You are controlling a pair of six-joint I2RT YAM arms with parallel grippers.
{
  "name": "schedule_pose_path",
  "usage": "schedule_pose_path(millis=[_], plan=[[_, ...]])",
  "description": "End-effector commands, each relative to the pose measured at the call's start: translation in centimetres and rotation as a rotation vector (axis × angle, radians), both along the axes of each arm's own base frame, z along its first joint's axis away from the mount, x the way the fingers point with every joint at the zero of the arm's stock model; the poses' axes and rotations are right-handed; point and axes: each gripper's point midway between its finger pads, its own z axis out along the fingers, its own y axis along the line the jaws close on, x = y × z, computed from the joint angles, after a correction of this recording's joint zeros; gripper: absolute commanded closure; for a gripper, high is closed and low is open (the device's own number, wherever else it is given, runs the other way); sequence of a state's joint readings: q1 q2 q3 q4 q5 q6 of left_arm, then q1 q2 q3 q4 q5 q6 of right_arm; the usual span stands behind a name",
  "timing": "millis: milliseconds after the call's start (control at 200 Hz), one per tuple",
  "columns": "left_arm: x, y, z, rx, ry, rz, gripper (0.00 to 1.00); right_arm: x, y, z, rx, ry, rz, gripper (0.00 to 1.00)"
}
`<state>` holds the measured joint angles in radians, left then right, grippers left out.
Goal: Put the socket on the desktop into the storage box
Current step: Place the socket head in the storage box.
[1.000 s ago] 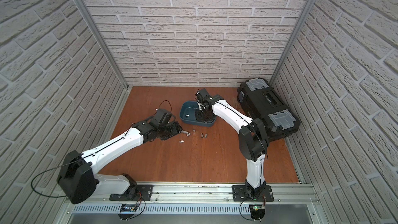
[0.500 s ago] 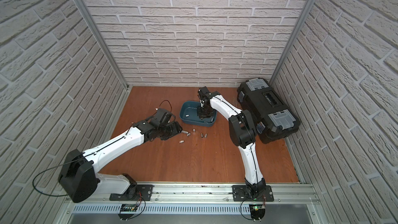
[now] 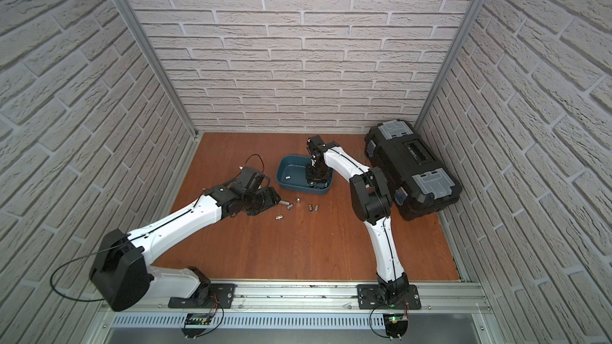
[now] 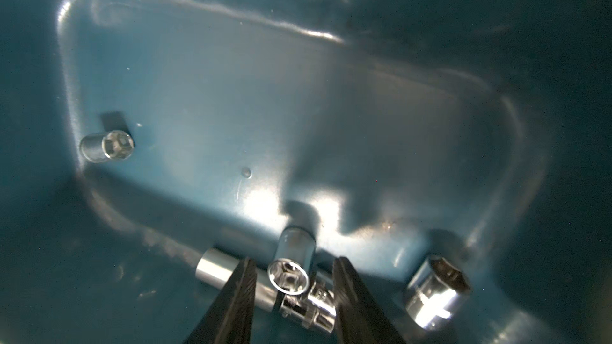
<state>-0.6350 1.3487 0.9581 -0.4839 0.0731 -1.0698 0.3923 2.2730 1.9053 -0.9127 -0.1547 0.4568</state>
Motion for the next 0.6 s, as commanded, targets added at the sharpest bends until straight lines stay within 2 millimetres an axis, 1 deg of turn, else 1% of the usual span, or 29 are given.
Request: schedule_pose_path(millis=[0,330,420,455,465,480,595], plan=[[0.3,0.1,0.1,-0.011,-0.02,-0.001,0.34,0.2,-0.3,3.6,0.02,-0.077,-0.009,0.54],[-0.2,0.3,-0.3,0.023,-0.012,-0.019,0.34,-1.0,-1.2,7.2,0.016,-0.146,-0.01,0.51],[-0.5,0.5,-0.5,0.056,-0.006,-0.041,0.34,-1.8,-1.2,8.1,0.034,-0.165,-0.007,0.51],[-0.6,0.6,-0.6,0.074,-0.003,-0.047,0.34,-2.3,-1.1,7.8,0.031,-0.158,-0.001,0.51],[-0.6,0.6,-0.6,0.078,-0.001,-0.049,0.34,-2.5,-1.1,8.7,0.04,-0.177,-0.001,0.51],[-0.7,0.6,-0.7,0.083,0.0,-0.054,0.34,-2.6,-1.1,9.2,0.043,-0.187,0.001,0.5],[-0.9,0.7,-1.1,0.111,0.009,-0.069,0.34,-4.3,-1.0,10.1,0.054,-0.208,0.017,0.5]])
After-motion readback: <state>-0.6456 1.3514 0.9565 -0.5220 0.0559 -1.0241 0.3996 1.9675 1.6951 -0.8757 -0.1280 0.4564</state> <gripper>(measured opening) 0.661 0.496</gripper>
